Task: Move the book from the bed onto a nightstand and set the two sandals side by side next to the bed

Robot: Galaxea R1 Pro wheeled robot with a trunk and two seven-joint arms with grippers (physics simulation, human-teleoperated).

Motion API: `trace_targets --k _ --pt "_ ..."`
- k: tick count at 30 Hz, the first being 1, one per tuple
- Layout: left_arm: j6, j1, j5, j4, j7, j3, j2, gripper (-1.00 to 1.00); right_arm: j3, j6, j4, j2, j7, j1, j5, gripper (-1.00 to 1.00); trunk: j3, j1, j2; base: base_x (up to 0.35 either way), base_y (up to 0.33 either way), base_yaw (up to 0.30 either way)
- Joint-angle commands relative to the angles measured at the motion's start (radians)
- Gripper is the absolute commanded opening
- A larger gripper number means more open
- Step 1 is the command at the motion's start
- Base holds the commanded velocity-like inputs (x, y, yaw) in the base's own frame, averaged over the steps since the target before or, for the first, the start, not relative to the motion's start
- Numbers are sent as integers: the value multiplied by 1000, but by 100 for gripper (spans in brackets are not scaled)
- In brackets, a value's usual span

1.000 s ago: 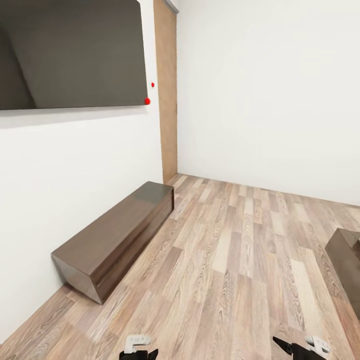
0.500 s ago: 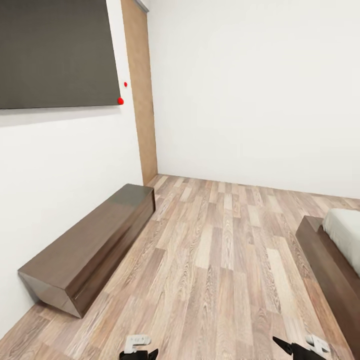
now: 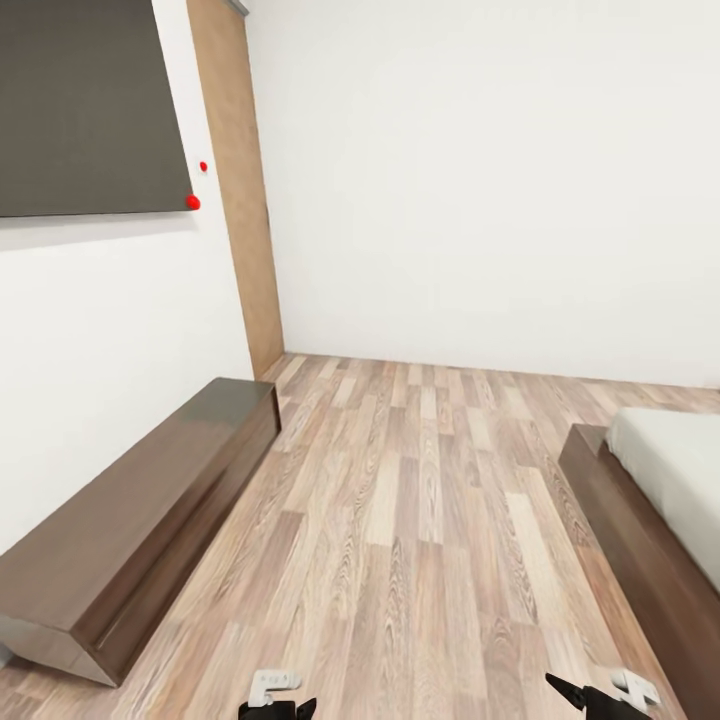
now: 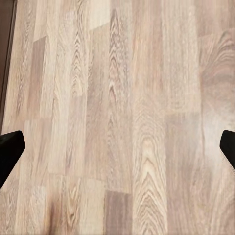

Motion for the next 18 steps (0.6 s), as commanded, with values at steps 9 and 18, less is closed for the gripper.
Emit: trace_targets --k 9,18 --pt "-4 0 9 2 -4 -8 0 100 -1 -2 2 0 3 -1 -1 100 -1 0 0 328 0 -4" --pt "-4 -1 9 2 -4 -8 0 100 -1 -2 2 0 3 -1 -1 100 -1 0 0 324 0 0"
